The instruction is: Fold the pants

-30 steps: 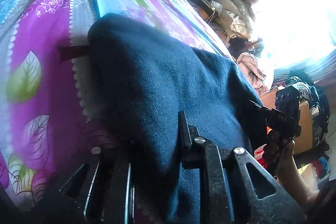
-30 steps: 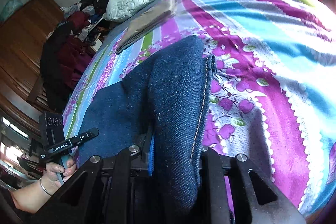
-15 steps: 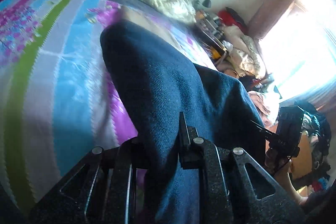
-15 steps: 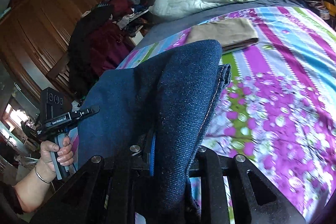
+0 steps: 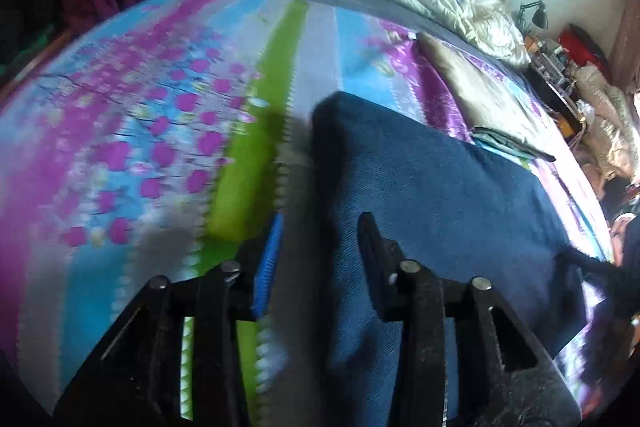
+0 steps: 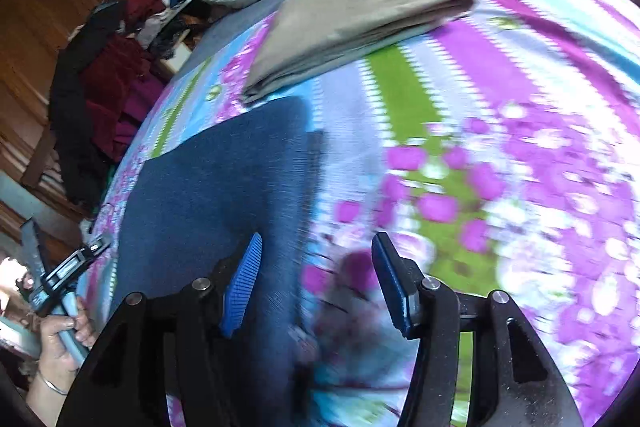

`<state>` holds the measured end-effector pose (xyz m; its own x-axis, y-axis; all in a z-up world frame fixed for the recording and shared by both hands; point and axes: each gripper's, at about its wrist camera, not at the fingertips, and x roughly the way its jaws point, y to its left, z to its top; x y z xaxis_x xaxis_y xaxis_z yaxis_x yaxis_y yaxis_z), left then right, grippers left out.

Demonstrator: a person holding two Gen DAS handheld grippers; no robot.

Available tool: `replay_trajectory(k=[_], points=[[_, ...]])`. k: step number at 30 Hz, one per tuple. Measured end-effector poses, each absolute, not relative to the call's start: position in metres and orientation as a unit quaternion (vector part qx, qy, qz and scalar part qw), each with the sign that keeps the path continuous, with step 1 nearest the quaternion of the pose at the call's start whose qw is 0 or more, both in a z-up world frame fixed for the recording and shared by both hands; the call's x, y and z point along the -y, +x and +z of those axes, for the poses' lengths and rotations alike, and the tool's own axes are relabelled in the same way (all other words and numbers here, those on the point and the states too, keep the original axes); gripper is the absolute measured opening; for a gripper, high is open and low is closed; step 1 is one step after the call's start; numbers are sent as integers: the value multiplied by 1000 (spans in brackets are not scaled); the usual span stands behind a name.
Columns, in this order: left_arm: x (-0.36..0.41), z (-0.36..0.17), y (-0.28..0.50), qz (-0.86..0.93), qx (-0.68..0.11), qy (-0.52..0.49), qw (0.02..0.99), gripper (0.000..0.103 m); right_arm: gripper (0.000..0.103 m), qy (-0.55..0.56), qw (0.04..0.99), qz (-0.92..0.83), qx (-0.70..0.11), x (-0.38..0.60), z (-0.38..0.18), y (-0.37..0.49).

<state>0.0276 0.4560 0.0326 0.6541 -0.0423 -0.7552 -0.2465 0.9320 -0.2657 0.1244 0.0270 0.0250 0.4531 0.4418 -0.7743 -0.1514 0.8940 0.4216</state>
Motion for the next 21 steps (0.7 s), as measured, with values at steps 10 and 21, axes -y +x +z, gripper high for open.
replay_trajectory(k=[10, 21], points=[[-376, 75, -42, -3, -328, -125, 936, 71, 45, 97, 884, 242, -389, -72, 110, 20], [-339, 31, -55, 23, -412, -14, 911, 71, 7, 43, 855, 207, -473, -90, 73, -20]])
